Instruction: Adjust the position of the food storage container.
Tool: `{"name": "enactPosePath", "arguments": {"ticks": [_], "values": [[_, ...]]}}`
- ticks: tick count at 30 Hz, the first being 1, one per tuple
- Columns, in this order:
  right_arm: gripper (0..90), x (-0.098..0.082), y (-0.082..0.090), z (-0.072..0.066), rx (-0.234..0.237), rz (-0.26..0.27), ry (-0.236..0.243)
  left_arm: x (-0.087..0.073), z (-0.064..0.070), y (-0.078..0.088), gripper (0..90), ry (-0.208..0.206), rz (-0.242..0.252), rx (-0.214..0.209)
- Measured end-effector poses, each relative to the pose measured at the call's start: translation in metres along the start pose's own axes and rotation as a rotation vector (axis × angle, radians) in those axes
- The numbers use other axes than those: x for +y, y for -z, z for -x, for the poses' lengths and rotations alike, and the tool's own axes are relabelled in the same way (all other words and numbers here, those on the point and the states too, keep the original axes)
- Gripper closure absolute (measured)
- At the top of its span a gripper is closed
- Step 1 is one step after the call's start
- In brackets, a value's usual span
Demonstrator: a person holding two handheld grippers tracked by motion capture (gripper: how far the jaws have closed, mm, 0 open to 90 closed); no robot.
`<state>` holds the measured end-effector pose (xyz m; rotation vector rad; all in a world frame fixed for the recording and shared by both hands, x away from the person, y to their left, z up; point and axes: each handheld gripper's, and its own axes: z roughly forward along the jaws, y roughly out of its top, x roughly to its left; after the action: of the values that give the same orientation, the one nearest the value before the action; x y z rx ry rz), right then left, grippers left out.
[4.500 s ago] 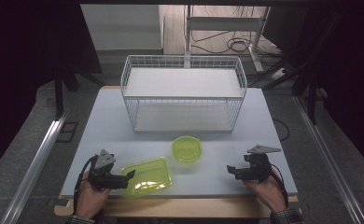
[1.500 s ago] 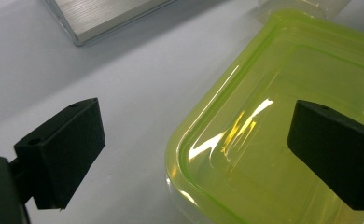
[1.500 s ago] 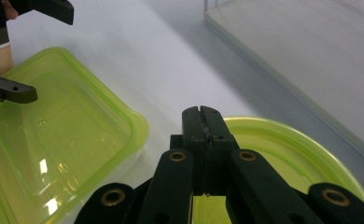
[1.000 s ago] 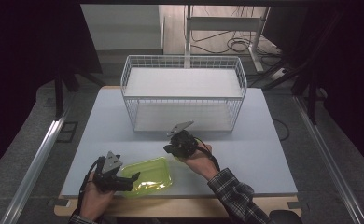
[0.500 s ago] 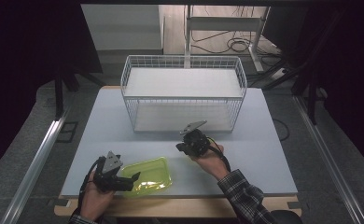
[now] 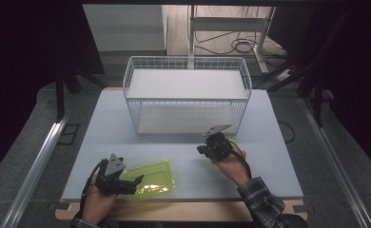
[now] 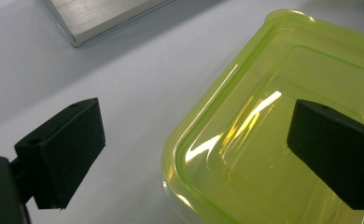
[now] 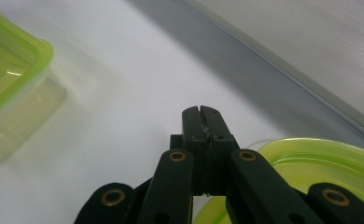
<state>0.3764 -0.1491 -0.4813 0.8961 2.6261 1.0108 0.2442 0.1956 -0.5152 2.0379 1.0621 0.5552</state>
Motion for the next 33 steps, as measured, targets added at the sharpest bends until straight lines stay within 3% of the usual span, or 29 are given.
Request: {"name": "enactPosePath", "arguments": {"ticks": [29, 33], "values": [[88.8, -0.055, 0.054, 0.061, -0.156, 0.028, -0.154, 0.002, 0.002, -0.001, 6.6, 0.002, -0.004, -0.031], [88.5, -0.058, 0.057, 0.062, -0.168, 0.039, -0.162, 0.002, 0.002, -0.001, 6.9, 0.006, -0.01, -0.028]]}}
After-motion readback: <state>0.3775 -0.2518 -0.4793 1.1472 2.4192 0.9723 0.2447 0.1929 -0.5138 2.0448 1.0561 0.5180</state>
